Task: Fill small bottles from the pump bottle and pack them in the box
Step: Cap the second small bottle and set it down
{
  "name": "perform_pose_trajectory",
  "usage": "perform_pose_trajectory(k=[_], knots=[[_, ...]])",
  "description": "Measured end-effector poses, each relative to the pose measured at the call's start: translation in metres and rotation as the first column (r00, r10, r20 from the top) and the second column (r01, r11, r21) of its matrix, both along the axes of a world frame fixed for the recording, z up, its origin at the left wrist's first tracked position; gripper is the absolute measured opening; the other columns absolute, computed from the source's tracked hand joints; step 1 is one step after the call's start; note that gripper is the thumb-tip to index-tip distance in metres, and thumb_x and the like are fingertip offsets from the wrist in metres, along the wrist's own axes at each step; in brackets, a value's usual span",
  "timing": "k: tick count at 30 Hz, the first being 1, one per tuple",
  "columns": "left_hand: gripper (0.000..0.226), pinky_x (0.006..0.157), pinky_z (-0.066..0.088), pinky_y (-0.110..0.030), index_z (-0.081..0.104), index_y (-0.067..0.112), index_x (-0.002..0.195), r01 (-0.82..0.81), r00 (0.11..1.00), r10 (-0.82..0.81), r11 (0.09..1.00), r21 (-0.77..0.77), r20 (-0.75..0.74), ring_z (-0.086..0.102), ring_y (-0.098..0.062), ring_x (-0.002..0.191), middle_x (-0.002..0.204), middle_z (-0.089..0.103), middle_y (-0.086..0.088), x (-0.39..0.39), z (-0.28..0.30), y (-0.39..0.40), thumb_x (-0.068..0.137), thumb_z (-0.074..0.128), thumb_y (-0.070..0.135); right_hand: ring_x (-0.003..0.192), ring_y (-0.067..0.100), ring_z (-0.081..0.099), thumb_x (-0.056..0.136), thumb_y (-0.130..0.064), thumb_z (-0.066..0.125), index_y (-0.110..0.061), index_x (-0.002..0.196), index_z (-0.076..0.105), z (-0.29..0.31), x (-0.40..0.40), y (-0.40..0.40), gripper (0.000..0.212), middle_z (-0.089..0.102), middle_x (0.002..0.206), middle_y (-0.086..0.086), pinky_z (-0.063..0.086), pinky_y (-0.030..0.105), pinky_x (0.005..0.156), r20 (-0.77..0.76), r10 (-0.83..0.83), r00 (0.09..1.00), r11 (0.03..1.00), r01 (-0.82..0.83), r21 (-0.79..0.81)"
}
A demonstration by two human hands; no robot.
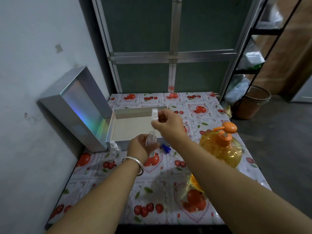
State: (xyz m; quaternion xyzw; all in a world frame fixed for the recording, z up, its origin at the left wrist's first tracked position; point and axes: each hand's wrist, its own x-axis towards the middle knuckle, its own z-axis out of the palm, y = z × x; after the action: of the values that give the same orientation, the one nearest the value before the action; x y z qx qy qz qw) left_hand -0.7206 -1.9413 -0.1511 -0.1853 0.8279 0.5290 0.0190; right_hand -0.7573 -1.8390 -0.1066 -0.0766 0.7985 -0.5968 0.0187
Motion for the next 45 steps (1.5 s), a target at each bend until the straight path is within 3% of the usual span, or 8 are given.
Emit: perform_pose_trajectory(k=[3,6,21,26,31,37,40,45], knots=[[0.015,0.056,0.048,-0.023,0.061,0.011,0.095,-0.077,0.996,0.083,0.977,0.198,-0.023,0.059,-0.019,0.076,0.079,0.062,0.001,0.006,0.01,0.003,0.082,0.062,0.002,0.086,0.015,0.064,0.082,-0.011,0.067,-0.015,0.097,0.062,-0.008,0.007,0.004,0.016,0.065,0.09,0.001,0.053,0.018,0.072,0.029,0.049,0.998,0.996,-0.051,0.07],[0.017,0.072,0.052,-0.033,0.06,0.016,0.097,-0.052,0.997,0.06,0.985,0.165,-0.044,0.059,-0.02,0.083,0.087,0.063,-0.001,0.008,0.015,0.006,0.085,0.057,0.004,0.075,0.007,0.059,0.083,-0.011,0.066,-0.016,0.093,0.061,-0.008,0.01,0.008,0.012,0.06,0.081,-0.004,0.048,0.014,0.062,0.056,0.08,0.995,0.993,-0.084,0.086],[0.019,0.081,0.055,-0.041,0.062,0.017,0.097,0.01,1.0,-0.008,0.994,0.106,-0.02,0.063,-0.024,0.089,0.092,0.065,-0.004,0.014,0.022,0.003,0.083,0.062,0.005,0.068,0.007,0.051,0.076,-0.026,0.074,-0.015,0.09,0.052,-0.012,0.012,0.007,0.028,0.052,0.079,-0.003,0.042,0.014,0.056,0.082,0.096,0.992,0.983,-0.108,0.151],[0.023,0.074,0.054,-0.035,0.06,0.022,0.096,0.025,0.999,-0.018,0.984,0.178,-0.041,0.062,-0.017,0.082,0.083,0.064,0.004,0.014,0.026,-0.001,0.079,0.069,0.009,0.06,0.004,0.054,0.087,-0.021,0.062,-0.018,0.076,0.061,-0.005,0.013,0.015,0.012,0.056,0.07,-0.002,0.045,0.015,0.056,0.133,0.262,0.956,0.965,-0.258,-0.047],[0.027,0.086,0.054,-0.044,0.061,0.018,0.105,0.03,0.999,-0.025,0.98,0.195,-0.028,0.064,-0.024,0.095,0.095,0.066,-0.004,0.015,0.03,0.005,0.082,0.063,0.004,0.062,0.007,0.048,0.076,-0.028,0.074,-0.013,0.084,0.051,-0.009,0.012,0.005,0.029,0.049,0.073,-0.003,0.04,0.013,0.052,0.083,0.061,0.995,0.996,-0.067,0.066],[0.023,0.075,0.056,-0.036,0.06,0.023,0.1,0.044,0.998,-0.037,0.986,0.16,-0.042,0.061,-0.012,0.075,0.079,0.061,0.008,0.014,0.031,-0.003,0.081,0.067,0.012,0.061,0.002,0.057,0.085,-0.019,0.066,-0.014,0.085,0.061,-0.006,0.013,0.01,0.007,0.059,0.074,-0.002,0.045,0.008,0.049,0.144,0.217,0.966,0.974,-0.203,-0.101],[0.025,0.069,0.055,-0.031,0.061,0.018,0.103,0.03,0.999,-0.023,0.984,0.176,-0.045,0.058,-0.008,0.07,0.077,0.059,0.007,0.015,0.032,-0.001,0.083,0.061,0.002,0.068,0.009,0.054,0.076,-0.029,0.075,-0.014,0.086,0.053,-0.01,0.012,0.002,0.028,0.054,0.077,-0.002,0.048,0.017,0.059,0.082,0.088,0.993,0.993,-0.094,0.073],[0.023,0.079,0.056,-0.039,0.059,0.021,0.1,0.041,0.999,-0.037,0.986,0.162,-0.025,0.06,-0.011,0.075,0.081,0.061,0.007,0.016,0.031,-0.007,0.08,0.068,0.013,0.082,0.016,0.064,0.083,-0.021,0.068,-0.01,0.108,0.062,-0.009,0.01,0.005,0.028,0.063,0.09,0.003,0.056,0.022,0.069,0.18,0.238,0.955,0.971,-0.23,-0.064]])
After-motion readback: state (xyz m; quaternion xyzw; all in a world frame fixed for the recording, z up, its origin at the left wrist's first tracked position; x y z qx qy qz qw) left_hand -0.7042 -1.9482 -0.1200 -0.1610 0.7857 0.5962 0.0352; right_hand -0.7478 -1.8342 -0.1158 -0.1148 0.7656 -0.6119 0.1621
